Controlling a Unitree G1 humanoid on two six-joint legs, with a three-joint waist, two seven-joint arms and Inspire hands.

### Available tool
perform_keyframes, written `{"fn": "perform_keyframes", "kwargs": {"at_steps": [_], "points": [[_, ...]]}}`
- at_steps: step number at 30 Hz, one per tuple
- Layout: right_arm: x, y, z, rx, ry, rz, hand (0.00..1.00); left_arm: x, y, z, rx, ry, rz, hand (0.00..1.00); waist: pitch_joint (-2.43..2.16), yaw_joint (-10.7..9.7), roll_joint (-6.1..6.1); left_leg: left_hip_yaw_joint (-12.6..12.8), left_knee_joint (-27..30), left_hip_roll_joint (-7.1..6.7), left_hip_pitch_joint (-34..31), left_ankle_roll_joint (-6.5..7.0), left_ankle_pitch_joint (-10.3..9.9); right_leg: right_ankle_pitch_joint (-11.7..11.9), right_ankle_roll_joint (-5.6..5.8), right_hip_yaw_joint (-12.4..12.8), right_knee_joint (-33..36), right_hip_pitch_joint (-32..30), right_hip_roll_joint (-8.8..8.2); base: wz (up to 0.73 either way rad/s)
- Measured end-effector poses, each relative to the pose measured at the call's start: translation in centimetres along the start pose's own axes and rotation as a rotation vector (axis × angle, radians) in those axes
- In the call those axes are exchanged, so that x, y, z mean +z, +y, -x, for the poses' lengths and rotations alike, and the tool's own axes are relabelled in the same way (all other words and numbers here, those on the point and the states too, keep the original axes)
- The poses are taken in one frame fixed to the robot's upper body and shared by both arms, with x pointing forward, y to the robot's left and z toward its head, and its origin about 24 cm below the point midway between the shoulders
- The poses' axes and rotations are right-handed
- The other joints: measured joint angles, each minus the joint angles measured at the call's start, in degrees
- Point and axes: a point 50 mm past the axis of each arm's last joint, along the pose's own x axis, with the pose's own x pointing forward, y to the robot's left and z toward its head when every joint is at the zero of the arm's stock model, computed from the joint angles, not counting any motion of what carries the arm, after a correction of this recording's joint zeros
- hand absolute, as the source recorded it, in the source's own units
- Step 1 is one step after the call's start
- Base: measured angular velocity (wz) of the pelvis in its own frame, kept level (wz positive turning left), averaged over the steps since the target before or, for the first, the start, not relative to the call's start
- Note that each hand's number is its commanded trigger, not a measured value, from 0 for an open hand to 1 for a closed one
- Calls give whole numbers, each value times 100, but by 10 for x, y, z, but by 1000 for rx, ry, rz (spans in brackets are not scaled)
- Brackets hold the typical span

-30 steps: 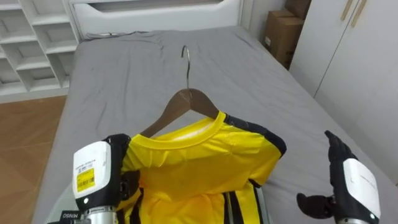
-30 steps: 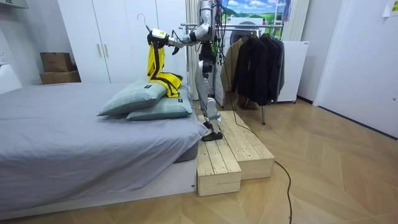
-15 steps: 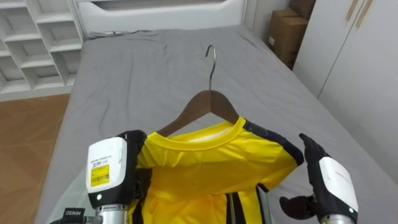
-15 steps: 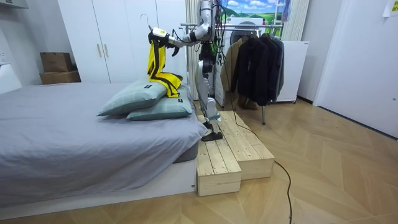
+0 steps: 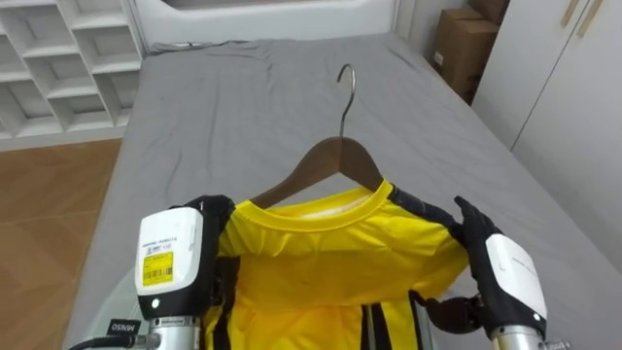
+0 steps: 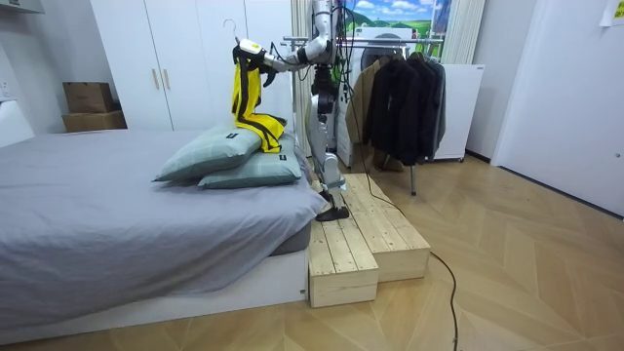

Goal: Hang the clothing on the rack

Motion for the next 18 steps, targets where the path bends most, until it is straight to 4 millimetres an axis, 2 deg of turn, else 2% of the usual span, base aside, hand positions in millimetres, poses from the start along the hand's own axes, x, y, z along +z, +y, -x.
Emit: {"fn": "perform_keyframes", "kwargs": {"at_steps": [8,18], "points": [[4,-1,-3,-3,-35,33,0,2,1,0,-1,-40,-14,100,0,30,1,-7,2,-12,-42,0,0,-1,2,-7,55,-64,-21,0],[6,-8,-9,-14,-67,60,0,8,-2,2,-15,-98,-33,100,7,160,21,-12,2,-11,-84,0,0,1,4,-10,84,-127,-21,0]]}}
